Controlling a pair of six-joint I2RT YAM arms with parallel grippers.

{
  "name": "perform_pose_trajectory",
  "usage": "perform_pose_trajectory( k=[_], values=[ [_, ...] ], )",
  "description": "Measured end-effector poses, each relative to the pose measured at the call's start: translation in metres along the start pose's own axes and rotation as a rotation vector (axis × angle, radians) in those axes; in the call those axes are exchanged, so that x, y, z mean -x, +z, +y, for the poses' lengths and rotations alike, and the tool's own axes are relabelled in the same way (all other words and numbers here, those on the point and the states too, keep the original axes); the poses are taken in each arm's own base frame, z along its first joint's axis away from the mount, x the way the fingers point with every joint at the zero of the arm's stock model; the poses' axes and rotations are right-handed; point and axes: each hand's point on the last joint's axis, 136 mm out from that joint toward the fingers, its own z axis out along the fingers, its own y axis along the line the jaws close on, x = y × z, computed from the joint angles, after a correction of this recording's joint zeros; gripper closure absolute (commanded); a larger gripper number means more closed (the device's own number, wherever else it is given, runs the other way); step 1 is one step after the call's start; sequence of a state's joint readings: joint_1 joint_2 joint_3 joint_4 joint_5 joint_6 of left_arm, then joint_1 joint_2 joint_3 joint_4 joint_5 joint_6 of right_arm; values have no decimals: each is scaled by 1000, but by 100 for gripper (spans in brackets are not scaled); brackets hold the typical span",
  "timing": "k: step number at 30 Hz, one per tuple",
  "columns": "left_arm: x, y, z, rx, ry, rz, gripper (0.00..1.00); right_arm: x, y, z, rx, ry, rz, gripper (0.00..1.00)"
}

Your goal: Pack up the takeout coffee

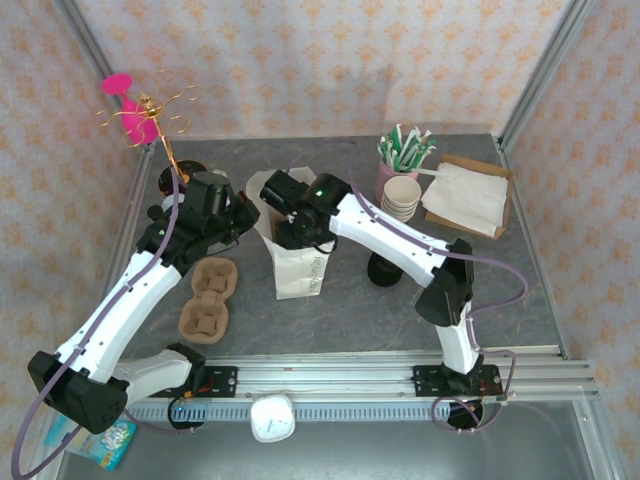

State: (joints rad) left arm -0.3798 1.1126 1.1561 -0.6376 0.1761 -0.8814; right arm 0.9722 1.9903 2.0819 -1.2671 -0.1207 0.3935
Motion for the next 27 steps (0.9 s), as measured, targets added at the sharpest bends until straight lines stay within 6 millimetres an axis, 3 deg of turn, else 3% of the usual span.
perform_pose_trajectory(
  k=[5, 11, 27],
  values=[
    [0, 0, -1, -6, 0, 0, 100, 0, 8, 11, 41, -12, 22, 49],
    [-2, 1, 1, 1, 1, 5, 100, 3, 35, 25, 74, -24, 59, 49],
    [-1, 3, 2, 6, 19, 0, 100, 10, 30, 22, 36, -44, 47, 49]
  ],
)
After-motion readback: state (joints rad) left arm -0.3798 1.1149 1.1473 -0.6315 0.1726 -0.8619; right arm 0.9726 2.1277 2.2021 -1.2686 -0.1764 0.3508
